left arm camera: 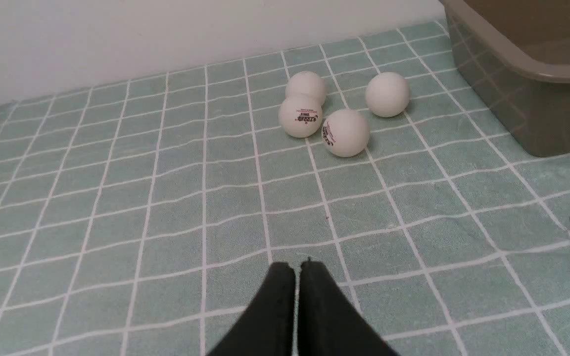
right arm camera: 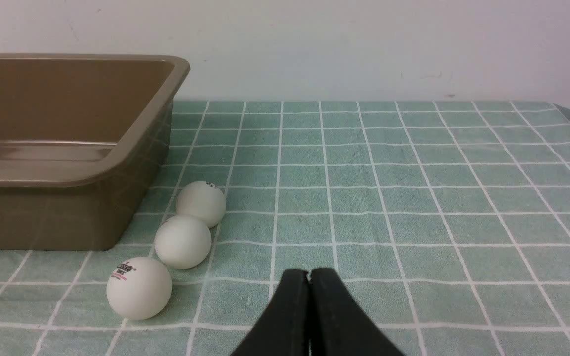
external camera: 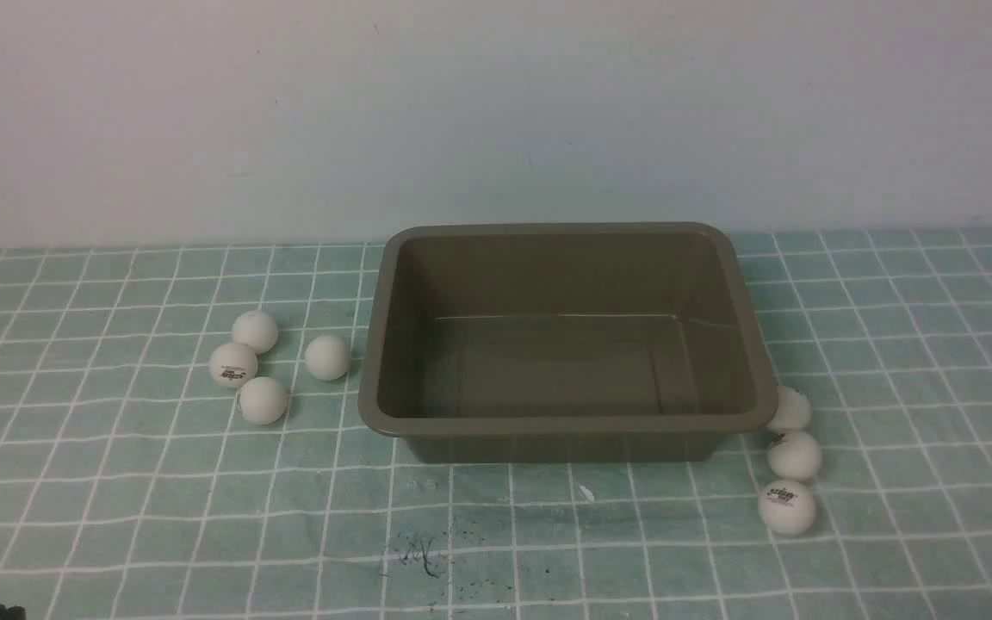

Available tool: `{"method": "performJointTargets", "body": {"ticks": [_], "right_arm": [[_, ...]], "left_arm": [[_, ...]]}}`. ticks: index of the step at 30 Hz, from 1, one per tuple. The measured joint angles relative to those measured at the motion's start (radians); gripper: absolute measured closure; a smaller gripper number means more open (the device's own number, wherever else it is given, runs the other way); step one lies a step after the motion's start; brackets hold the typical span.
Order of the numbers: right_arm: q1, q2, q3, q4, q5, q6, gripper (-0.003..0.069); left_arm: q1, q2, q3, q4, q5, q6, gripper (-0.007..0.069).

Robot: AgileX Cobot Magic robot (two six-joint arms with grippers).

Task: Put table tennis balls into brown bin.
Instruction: 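Reach for and grasp a ping pong ball on the table beside the basket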

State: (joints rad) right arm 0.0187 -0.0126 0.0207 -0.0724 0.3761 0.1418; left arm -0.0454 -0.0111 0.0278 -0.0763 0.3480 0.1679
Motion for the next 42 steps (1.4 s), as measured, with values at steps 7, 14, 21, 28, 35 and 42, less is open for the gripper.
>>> {"method": "performJointTargets", "body": {"ticks": [7,14,21,28,35,42], "right_arm": [[0.0,0.0,0.0,0.0,0.0,0.0,0.0673],[0.0,0.0,0.0,0.0,0.0,0.0,0.0673],[0.0,0.0,0.0,0.0,0.0,0.0,0.0673],[0.0,0.0,0.0,0.0,0.0,0.0,0.0673],[0.0,0.0,0.0,0.0,0.0,0.0,0.0673],[0.0,0.0,0.006,0.04,-0.045,0.018,0.0673]], "left_arm": [[0.0,0.0,0.0,0.0,0.0,0.0,0.0629],[0.0,0.0,0.0,0.0,0.0,0.0,0.0629],[0.0,0.0,0.0,0.0,0.0,0.0,0.0629],[0.0,0.0,0.0,-0.01,-0.047,-0.02,0.0629],[0.0,0.0,0.0,-0.251,-0.364,-0.152,0.0629],[0.0,0.0,-0.058,-0.34,-0.607,-0.23,0.0629]]}}
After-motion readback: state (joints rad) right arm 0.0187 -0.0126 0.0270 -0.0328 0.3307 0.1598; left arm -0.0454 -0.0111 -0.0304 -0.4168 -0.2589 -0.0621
